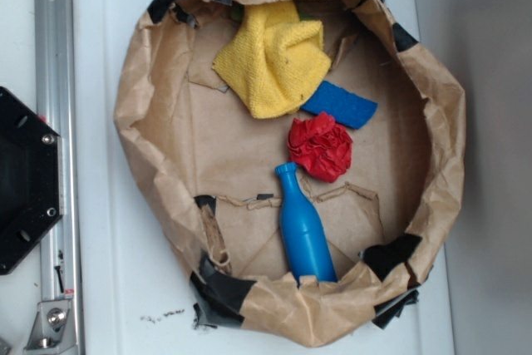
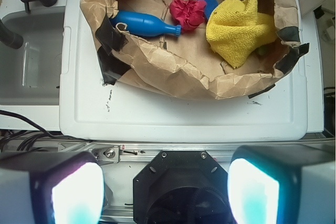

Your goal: Grab the blue bottle.

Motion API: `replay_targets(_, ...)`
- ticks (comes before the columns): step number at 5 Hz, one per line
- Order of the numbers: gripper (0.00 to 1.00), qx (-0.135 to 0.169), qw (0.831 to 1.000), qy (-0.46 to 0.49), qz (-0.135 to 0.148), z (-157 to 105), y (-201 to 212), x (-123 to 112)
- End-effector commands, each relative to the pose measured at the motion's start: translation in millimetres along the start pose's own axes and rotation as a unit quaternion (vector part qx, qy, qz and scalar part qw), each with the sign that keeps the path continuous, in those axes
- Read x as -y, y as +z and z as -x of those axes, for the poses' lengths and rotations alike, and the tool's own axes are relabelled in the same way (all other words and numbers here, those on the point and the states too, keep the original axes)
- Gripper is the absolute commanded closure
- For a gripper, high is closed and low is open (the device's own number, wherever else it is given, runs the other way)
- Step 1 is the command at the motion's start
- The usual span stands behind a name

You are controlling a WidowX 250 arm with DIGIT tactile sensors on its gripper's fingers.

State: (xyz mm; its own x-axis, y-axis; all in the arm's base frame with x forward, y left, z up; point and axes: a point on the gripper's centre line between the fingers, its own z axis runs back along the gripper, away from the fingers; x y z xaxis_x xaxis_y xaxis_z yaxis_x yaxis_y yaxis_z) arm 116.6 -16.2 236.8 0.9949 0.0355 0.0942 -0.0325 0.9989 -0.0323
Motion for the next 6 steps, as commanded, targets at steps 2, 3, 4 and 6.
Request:
replay_targets(2, 0.00, 0.127, 0.987, -0.095, -0.026, -47.2, -41.2, -28.1)
replay_targets(3, 0.00, 0.148, 0.974, -0.172, 0.004, -85.9, -52.5, -36.5)
replay_targets(4, 0.00, 0.130, 0.972, -0.190, 0.043, -113.8, -65.8, -44.2)
replay_targets(6, 0.00, 0.076, 0.948, -0.309, 0.001, -168.8, -111.4, -34.2)
